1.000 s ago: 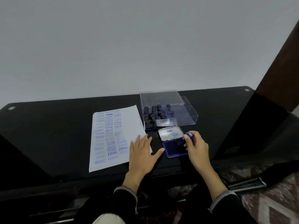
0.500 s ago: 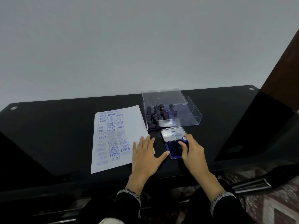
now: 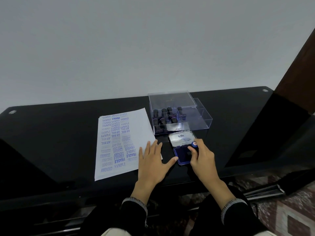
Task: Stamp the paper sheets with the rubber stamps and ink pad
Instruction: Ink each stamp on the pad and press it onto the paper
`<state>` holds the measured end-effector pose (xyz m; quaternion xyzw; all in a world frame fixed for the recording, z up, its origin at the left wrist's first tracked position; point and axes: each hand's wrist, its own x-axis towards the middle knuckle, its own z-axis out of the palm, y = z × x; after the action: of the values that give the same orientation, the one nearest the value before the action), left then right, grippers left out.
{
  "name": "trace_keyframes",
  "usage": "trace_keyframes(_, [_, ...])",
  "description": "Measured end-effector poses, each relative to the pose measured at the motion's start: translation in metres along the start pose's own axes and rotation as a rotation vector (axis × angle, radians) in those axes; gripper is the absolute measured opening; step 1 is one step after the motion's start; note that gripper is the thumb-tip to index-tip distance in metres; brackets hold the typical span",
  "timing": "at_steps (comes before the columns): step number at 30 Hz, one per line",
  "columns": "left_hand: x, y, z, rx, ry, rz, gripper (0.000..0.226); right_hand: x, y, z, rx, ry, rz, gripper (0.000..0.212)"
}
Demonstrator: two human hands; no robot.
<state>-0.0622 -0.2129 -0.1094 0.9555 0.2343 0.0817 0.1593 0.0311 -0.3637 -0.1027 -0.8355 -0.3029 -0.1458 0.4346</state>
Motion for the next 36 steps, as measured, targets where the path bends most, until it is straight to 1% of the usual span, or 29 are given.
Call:
trace_keyframes(5, [-0.001, 0.0, -0.001, 0.007, -0.007, -0.003, 0.093, 0.002, 0.0, 0.0, 0.014, 0.002, 0.0, 0.013])
trace_keyframes(15, [-0.001, 0.0, 0.0, 0.012, -0.007, 0.002, 0.094, 0.0, 0.002, 0.001, -0.004, -0.022, -0.047, 0.02])
trace_keyframes(19, [0.0, 0.001, 0.0, 0.009, 0.005, 0.0, 0.094, 0.004, 0.006, 0.0, 0.055, -0.017, -0.001, 0.018])
trace_keyframes(22, [-0.001, 0.0, 0.0, -0.016, 0.016, 0.012, 0.093, 0.004, 0.007, 0.0, 0.045, -0.031, -0.006, 0.017])
trace_keyframes(23, [-0.002, 0.001, -0.001, -0.061, 0.024, 0.019, 0.091, 0.003, 0.006, 0.0, 0.034, -0.033, -0.019, 0.018])
trace_keyframes(25, [-0.002, 0.001, -0.005, -0.258, 0.065, 0.009, 0.078, 0.001, 0.005, 0.001, 0.018, -0.032, -0.035, 0.02])
trace_keyframes(27, [-0.004, -0.003, -0.011, -0.51, 0.142, -0.044, 0.055, 0.001, 0.005, 0.001, 0.026, -0.022, -0.031, 0.021])
trace_keyframes(28, [-0.004, -0.007, -0.016, -0.596, 0.186, -0.062, 0.043, 0.002, 0.006, 0.001, 0.039, -0.018, -0.019, 0.019])
trace_keyframes(29, [-0.003, -0.012, -0.021, -0.625, 0.23, -0.068, 0.033, 0.003, 0.007, 0.0, 0.053, -0.017, -0.002, 0.017])
trace_keyframes(30, [-0.003, -0.019, -0.027, -0.618, 0.268, -0.068, 0.027, 0.003, 0.007, 0.0, 0.064, -0.019, 0.011, 0.016])
trace_keyframes(33, [0.002, -0.049, -0.043, -0.555, 0.345, -0.123, 0.025, 0.001, 0.006, 0.0, 0.049, -0.027, 0.007, 0.018])
trace_keyframes(36, [0.005, -0.088, -0.056, -0.435, 0.393, -0.207, 0.027, 0.0, 0.003, 0.001, 0.012, -0.036, 0.002, 0.021])
